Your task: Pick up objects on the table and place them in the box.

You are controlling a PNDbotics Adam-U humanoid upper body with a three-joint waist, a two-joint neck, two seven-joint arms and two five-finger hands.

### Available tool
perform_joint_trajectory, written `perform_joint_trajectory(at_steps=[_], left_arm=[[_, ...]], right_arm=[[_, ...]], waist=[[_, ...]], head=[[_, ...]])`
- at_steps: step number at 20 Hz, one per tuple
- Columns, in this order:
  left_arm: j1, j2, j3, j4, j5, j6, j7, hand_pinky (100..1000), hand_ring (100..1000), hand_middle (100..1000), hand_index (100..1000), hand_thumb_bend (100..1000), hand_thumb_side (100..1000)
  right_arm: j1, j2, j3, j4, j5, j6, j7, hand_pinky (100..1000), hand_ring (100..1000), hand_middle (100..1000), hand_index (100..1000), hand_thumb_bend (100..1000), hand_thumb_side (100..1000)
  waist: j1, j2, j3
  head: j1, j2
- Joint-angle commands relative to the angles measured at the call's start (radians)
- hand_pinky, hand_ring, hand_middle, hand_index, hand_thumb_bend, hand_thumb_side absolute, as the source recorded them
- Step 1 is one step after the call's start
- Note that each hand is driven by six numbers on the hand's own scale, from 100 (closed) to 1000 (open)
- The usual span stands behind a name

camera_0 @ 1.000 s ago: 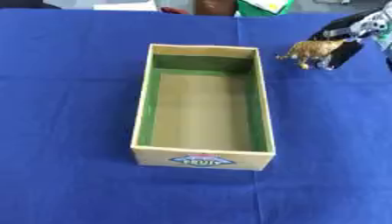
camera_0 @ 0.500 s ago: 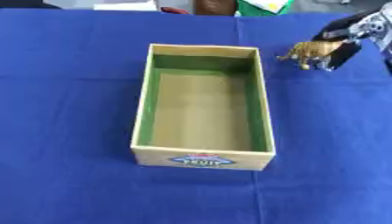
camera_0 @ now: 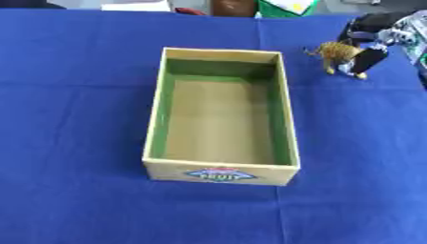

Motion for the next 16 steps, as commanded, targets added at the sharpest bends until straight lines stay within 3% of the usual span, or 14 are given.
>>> perform_joint_trajectory(at_steps=[1,9,16], left_arm=[[-0.01,0.017,0.006,-0.017,-0.005,0.0,-0.005,507,537,550,723,100,479],[-0.01,0.018,0.007,-0.017,-0.007,0.0,-0.01,508,537,549,723,100,474],[-0.011,0.022,0.009,-0.017,-0.004,-0.001,-0.01,509,538,549,723,100,476]], right_arm=[[-0.015,-0.045,-0.002,-0.027,-0.016,0.004,-0.045,702,648,560,603,100,464],[-0.022,-0.058,-0.007,-0.09,-0.054,0.009,-0.078,684,630,564,593,100,380],[-0.041,-0.079,-0.027,-0.252,-0.12,0.051,-0.062,687,626,566,598,100,354]], waist=[[-0.001,-0.019,-0.002],[-0.002,-0.023,-0.005],[-0.002,-0.028,-0.009]], head=[[0.001,0.002],[0.004,0.003],[0.008,0.005]])
